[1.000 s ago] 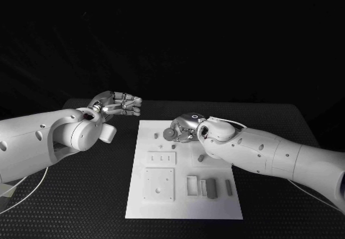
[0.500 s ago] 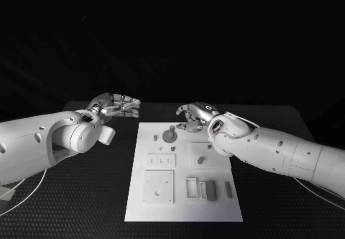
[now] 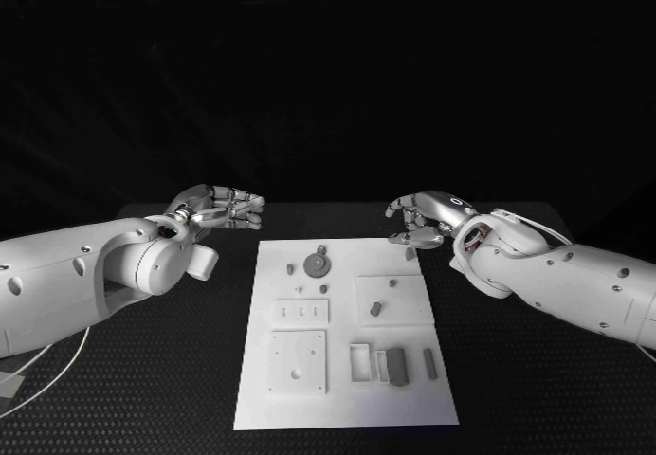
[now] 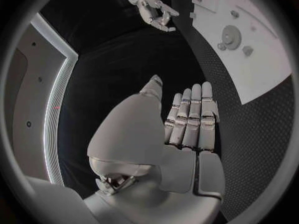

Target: Assemble the parts on the task board

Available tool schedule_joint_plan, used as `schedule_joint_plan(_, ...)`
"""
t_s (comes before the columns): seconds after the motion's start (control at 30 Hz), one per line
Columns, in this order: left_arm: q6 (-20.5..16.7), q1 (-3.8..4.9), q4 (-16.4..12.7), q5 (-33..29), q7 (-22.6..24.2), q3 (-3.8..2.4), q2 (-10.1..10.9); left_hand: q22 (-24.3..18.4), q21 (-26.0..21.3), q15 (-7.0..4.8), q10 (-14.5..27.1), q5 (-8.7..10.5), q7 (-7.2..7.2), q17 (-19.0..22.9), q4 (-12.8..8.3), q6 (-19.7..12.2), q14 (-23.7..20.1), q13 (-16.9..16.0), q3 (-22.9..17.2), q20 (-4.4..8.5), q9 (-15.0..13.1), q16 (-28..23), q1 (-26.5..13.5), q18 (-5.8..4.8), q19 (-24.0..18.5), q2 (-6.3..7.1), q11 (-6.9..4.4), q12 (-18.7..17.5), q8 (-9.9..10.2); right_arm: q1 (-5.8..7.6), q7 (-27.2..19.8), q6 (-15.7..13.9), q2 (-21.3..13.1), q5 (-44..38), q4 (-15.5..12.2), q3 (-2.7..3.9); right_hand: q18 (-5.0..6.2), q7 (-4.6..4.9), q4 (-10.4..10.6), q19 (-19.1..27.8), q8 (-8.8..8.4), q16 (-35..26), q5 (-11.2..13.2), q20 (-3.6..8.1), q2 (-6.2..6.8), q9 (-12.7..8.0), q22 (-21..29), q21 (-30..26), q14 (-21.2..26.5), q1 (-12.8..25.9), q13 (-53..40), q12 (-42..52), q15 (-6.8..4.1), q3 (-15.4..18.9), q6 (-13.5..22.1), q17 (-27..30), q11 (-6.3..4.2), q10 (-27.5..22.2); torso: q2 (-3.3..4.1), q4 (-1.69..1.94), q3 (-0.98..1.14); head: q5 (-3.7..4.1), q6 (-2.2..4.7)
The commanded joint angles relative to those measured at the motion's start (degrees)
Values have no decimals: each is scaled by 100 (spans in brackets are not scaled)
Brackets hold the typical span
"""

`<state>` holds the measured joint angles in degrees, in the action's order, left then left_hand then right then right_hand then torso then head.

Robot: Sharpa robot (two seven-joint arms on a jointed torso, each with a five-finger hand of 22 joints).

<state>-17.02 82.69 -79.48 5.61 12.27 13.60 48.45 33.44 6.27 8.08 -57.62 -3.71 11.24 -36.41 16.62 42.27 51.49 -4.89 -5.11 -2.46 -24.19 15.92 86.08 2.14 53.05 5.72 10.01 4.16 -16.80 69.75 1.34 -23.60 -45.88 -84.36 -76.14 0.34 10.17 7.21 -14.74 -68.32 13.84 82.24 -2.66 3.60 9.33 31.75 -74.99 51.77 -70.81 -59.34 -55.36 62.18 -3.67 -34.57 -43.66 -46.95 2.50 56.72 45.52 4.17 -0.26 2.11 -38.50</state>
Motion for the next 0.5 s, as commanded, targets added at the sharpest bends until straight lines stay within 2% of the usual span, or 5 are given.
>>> schedule_joint_plan(0.03, 113, -16, 20, 5, 81, -5, -23, -8, -18, 34, 11, 16, 42, -10, 1, -4, -5, 2, 20, -19, 3, -22, 7, 115, 1, -15, -4, -19, 13, 34, -474, 450, -153, 227, -112, 1, 483, 166, -84, 50, -3, -35, -25, -40, -12, 0, -75, -21, 43, -66, 551, -715, -12, -12, -222, 15, -4, -167, -30, -59, 35, 3, 2)
schedule_joint_plan(0.13, 127, -34, 41, 5, 79, -5, -41, -7, -19, 33, 9, 16, 39, -12, 0, -2, -3, 2, 20, -19, 3, -22, 9, 115, 2, -17, -5, -19, 12, 42, -543, 660, -287, 169, -68, -1, 483, 225, -146, 91, -7, -64, -23, -76, 41, 4, -80, -43, 50, -167, 1726, -2084, 51, -58, -235, 45, 74, -19, -38, -87, 62, -4, 4)
schedule_joint_plan(0.3, 144, -52, 45, 5, 80, -5, -40, -7, -19, 32, 8, 17, 38, -13, 0, -1, -1, 2, 21, -18, 2, -22, 10, 116, 4, -18, -6, -19, 11, 41, -650, 784, -333, -40, 172, -6, 483, 259, -128, 84, -7, -69, -9, -89, 145, 6, -70, -62, 49, -244, 2314, -2729, 88, -49, -225, 66, 99, 145, -30, -104, 82, -15, 1)
schedule_joint_plan(0.43, 153, -63, 62, 5, 82, -5, -45, -7, -19, 32, 7, 17, 37, -14, 0, -1, 0, 2, 22, -18, 3, -23, 10, 116, 4, -19, -6, -19, 11, 37, -824, 652, -257, -211, 545, -49, 483, 254, -127, 93, -8, -74, -7, -98, 198, 6, -68, -73, 59, -268, 2403, -2811, 81, -38, -220, 73, 97, 206, -27, -110, 86, -2, 8)
schedule_joint_plan(0.5, 154, -71, 70, 5, 82, -5, -51, -7, -19, 32, 7, 17, 36, -14, 0, 0, 0, 2, 22, -18, 3, -23, 10, 116, 4, -19, -7, -19, 11, 12, -947, 384, -190, -459, 751, -88, 483, 228, -104, 98, -11, -79, -7, -106, 238, 5, -67, -80, 68, -258, 2440, -2843, 64, -33, -207, 78, 78, 238, -28, -118, 86, 9, 10)
